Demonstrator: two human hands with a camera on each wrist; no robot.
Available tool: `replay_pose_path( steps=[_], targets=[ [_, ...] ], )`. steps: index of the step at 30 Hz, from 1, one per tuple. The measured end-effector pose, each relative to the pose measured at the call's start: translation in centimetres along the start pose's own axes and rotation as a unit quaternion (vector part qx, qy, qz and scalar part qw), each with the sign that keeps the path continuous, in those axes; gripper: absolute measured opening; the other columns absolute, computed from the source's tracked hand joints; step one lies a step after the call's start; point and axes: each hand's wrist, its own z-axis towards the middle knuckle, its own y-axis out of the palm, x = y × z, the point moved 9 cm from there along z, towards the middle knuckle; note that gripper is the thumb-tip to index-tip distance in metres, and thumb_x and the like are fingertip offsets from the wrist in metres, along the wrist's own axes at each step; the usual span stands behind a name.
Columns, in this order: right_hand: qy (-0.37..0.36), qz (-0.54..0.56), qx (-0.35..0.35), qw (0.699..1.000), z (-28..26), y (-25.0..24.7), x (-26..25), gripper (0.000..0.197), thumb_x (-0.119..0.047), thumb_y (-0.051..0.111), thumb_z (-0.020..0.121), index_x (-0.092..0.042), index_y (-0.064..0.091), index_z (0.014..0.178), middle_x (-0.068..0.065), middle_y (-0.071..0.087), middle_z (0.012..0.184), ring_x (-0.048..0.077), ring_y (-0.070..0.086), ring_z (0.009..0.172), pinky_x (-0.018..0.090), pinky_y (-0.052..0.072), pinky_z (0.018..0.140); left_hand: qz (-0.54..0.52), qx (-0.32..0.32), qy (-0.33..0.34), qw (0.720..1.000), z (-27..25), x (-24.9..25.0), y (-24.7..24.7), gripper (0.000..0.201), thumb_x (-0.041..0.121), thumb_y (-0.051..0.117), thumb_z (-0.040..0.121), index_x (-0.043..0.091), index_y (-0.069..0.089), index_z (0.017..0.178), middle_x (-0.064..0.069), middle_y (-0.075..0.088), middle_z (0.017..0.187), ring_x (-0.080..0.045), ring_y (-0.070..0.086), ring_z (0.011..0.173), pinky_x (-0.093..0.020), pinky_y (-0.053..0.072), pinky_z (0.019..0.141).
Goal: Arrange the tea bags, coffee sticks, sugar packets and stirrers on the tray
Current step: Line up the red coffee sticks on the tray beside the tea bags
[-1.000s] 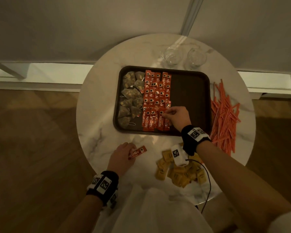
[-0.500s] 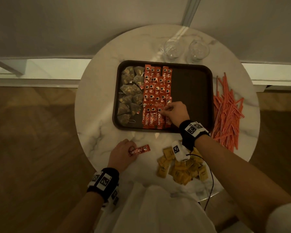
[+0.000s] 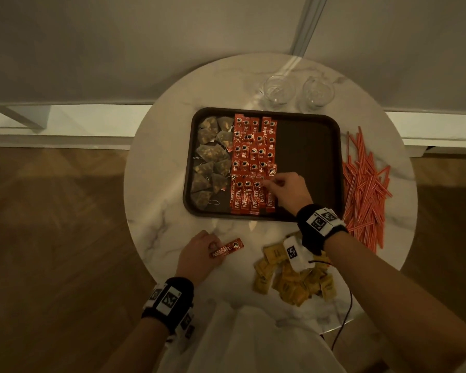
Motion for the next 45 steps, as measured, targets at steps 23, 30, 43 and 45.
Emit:
replay_pose_path(
  steps=[23, 30, 43, 45],
  targets=[
    [0.072, 0.207, -0.124, 0.968, -11.0, 3.4, 1.9, 0.017, -0.017, 0.065, 0.093, -0.003, 0.074, 0.091, 0.009, 0.075, 0.077, 0.015, 0.066, 0.059, 0.02, 0.055, 0.06, -0.066, 0.063, 0.221, 0.971, -0.2, 8.9, -3.9, 0.019, 0.023, 0.077, 0.083, 0.017, 0.072, 0.1, 0.01, 0.065, 0.092, -0.004, 0.056, 0.081, -0.019, 0.046, 0.073],
    [0.06, 0.238, -0.083, 0.966, -10.7, 1.7, 2.0, 0.016, -0.014, 0.066, 0.092, 0.0, 0.071, 0.097, 0.01, 0.072, 0.077, 0.012, 0.064, 0.059, 0.018, 0.053, 0.062, -0.265, -0.015, 0.097, 0.959, 1.3, 8.0, -2.9, 0.024, 0.023, 0.083, 0.076, 0.015, 0.073, 0.097, 0.005, 0.07, 0.083, 0.0, 0.062, 0.072, -0.013, 0.046, 0.064],
    [0.079, 0.239, -0.059, 0.966, -11.2, 2.9, 3.5, 0.009, -0.019, 0.07, 0.088, -0.015, 0.075, 0.094, 0.006, 0.077, 0.085, 0.022, 0.072, 0.084, 0.032, 0.058, 0.082, -0.272, -0.214, 0.026, 0.938, 0.1, 7.1, 1.7, 0.012, 0.018, 0.073, 0.088, 0.016, 0.071, 0.1, 0.001, 0.075, 0.08, -0.006, 0.066, 0.066, -0.02, 0.05, 0.059],
    [0.081, 0.231, -0.051, 0.968, -11.2, 3.1, 3.6, 0.01, -0.023, 0.071, 0.088, -0.016, 0.075, 0.094, 0.006, 0.076, 0.083, 0.019, 0.071, 0.08, 0.029, 0.057, 0.079, -0.271, -0.217, 0.021, 0.938, 0.0, 7.4, 2.0, 0.006, 0.022, 0.071, 0.089, 0.02, 0.07, 0.095, 0.004, 0.073, 0.079, -0.006, 0.067, 0.068, -0.02, 0.05, 0.061]
  ],
)
